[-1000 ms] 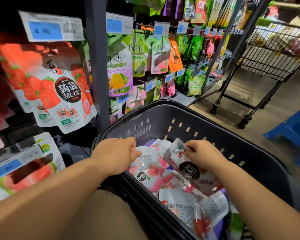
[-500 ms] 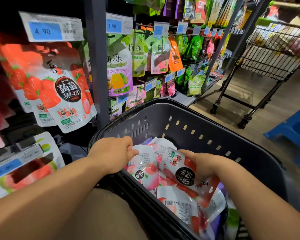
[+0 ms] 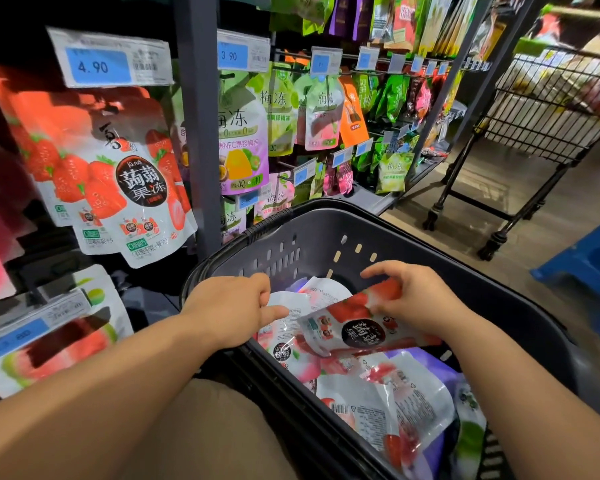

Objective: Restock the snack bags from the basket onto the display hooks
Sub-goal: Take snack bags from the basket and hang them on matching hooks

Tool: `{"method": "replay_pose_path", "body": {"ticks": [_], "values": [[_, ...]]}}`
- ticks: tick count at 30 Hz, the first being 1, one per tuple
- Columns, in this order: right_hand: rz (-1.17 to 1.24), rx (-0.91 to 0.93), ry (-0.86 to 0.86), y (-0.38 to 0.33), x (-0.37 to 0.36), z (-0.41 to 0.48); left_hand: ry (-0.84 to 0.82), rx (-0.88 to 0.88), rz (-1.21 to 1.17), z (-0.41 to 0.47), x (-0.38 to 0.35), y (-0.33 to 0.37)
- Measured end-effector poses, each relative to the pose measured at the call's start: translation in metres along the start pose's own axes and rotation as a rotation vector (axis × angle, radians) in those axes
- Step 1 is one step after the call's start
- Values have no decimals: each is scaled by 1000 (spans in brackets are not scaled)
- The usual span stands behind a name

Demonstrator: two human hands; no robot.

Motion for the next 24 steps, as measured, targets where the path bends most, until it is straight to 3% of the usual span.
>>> {"method": "replay_pose_path", "body": {"ticks": [7,13,17,21,24], "values": [[122,210,51,-49,-4,-13,-81,-25,-149,-4,7,8],[462,374,162,-82,-11,-27,-107,-28,-187,-6,11,9],[549,472,281,-90,-12,-33,-90,-30,-196,-8,11,9],[572,491,291,-93,-9,-34,-58,10,-192,-7,8,5],[525,349,313,-72,-1,-16,-16,58,-165,-5,7,1]]}}
Point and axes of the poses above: each hand's wrist, its own z-axis towards the middle knuckle, its own x-axis out of the back of the hand, y = z × x, the point moved 5 cm from there along z, towards the middle knuckle, and after that the axes turned 5 degrees about z, right-handed, at the moved point
